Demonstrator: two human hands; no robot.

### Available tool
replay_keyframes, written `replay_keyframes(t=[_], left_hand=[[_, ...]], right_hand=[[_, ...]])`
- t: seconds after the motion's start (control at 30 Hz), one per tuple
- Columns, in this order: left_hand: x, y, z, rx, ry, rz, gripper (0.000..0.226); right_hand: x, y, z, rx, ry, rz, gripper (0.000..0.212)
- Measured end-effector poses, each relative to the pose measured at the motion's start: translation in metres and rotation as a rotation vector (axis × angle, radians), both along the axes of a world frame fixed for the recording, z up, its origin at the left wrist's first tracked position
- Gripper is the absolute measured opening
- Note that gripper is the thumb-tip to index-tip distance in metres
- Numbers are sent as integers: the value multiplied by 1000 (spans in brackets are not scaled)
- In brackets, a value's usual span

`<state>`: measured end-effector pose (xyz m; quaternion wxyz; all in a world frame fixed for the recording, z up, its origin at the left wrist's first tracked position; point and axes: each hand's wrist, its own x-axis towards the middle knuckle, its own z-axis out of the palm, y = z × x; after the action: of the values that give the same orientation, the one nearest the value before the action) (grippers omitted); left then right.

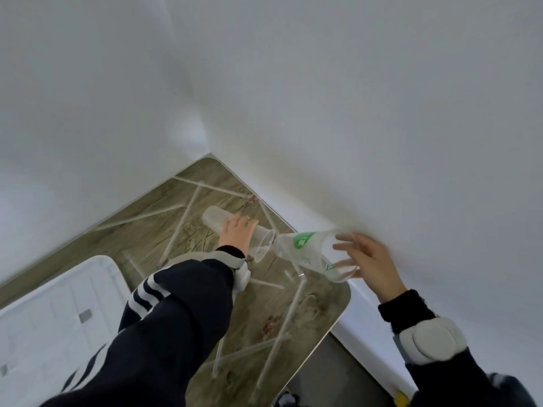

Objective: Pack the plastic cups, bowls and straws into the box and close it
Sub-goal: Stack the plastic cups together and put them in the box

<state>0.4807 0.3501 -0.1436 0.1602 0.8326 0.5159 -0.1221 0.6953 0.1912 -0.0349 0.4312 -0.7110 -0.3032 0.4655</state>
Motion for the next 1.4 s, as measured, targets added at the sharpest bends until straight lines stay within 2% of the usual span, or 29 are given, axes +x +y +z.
replay_keyframes(t=[0.07, 0.17, 0.4, 0.57, 0.77, 1.0, 1.13, 1.33, 1.4], left_hand=[[-7, -1, 0, 55, -44, -19, 68], [-17, -1, 13, 79, -159, -47, 70], [-59, -18, 98, 335, -581, -66, 71], [-115, -63, 156, 407, -652, -68, 78], [-214, -139, 196, 500, -623, 125, 77], [-308, -218, 204, 540, -646, 399, 76], [-375, -269, 195, 509, -690, 586, 77], [-483, -354, 179, 682, -669, 953, 51], [-510, -378, 172, 684, -634, 1048, 47]], right_hand=[[-4, 2, -1, -5, 38, -1, 29], [-11, 4, -1, 5, 75, -4, 27], [-38, 19, 20, 98, 213, -88, 22], [-94, 29, 31, 80, 192, 82, 27], [-208, 24, 55, 96, 231, 480, 25], [-316, 5, 65, 140, 258, 786, 25], [-386, -10, 70, 166, 235, 896, 31], [-473, -22, 90, 226, 242, 878, 27], [-494, -24, 96, 224, 257, 893, 26]])
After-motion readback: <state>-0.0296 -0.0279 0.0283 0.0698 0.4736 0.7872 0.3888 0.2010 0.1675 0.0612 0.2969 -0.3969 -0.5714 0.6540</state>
